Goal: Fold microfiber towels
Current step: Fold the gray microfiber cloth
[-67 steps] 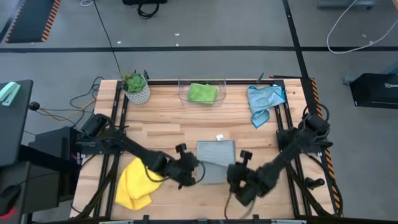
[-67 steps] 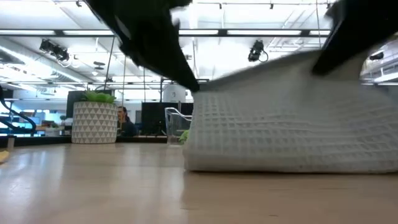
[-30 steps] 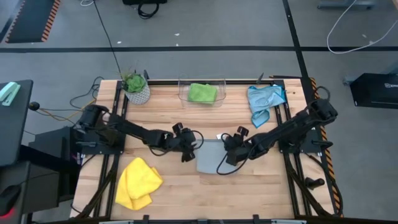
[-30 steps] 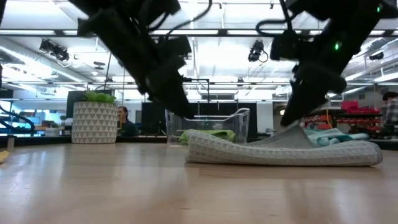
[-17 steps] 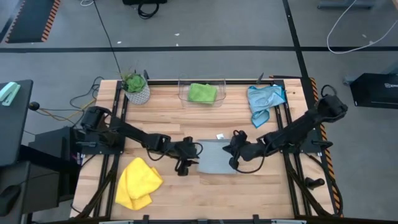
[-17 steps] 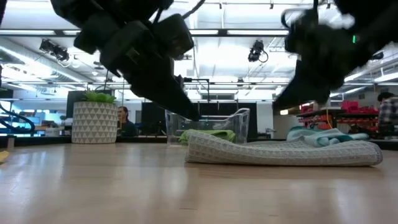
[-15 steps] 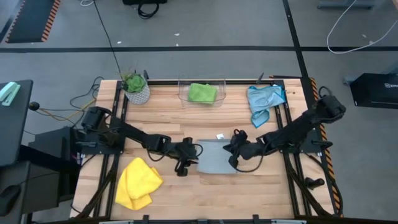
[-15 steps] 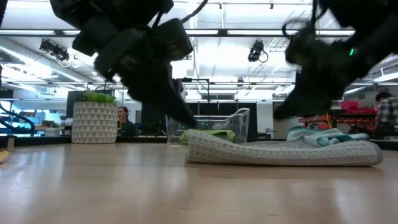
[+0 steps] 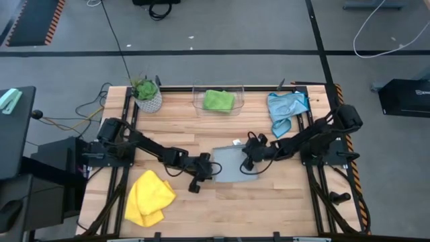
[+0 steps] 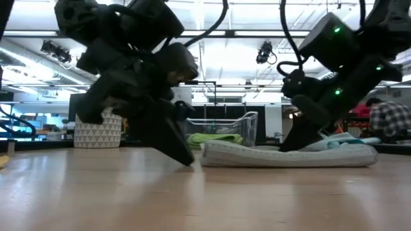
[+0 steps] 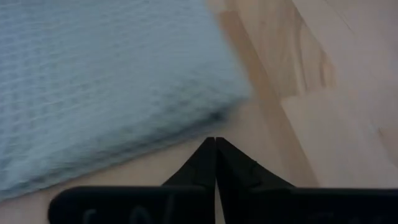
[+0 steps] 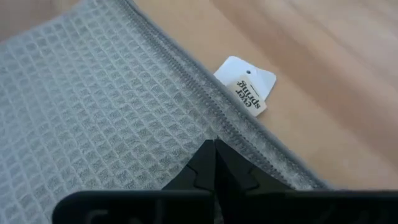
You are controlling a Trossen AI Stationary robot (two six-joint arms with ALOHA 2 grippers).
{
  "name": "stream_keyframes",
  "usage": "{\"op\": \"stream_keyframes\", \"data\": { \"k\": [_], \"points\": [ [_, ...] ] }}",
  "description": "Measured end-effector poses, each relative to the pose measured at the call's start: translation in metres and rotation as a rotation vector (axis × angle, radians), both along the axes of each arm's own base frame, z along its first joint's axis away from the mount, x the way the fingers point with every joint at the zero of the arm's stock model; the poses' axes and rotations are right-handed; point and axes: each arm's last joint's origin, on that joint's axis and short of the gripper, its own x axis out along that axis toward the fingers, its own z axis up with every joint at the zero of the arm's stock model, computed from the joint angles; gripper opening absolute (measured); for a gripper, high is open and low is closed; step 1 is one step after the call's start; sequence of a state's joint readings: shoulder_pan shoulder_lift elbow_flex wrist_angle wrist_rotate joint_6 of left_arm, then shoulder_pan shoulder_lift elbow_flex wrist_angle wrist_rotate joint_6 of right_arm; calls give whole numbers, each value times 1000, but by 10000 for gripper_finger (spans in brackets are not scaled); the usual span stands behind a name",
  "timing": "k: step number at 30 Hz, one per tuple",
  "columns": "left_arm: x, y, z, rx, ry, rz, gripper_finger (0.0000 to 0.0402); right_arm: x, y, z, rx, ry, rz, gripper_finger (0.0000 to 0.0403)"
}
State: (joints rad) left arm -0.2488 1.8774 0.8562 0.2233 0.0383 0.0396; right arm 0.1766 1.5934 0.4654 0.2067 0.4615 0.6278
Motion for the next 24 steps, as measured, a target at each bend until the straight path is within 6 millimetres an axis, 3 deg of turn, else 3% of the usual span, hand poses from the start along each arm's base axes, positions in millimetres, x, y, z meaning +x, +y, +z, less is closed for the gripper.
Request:
{"op": "stream_keyframes", "data": {
  "k": [5,11,16,24],
  "points": [
    [-10,20,28,59,24,-13,8,3,-24,3,-37,31,53,5],
    [-8,61,61,70,-108,57,12,13,-42,3,-42,-7,214,9],
    [-5,83,45,93,-67,73,8,21,-40,6,-43,-29,366,7],
    [6,85,12,110,-38,59,19,35,-32,29,-56,-90,433,22]
  ]
}}
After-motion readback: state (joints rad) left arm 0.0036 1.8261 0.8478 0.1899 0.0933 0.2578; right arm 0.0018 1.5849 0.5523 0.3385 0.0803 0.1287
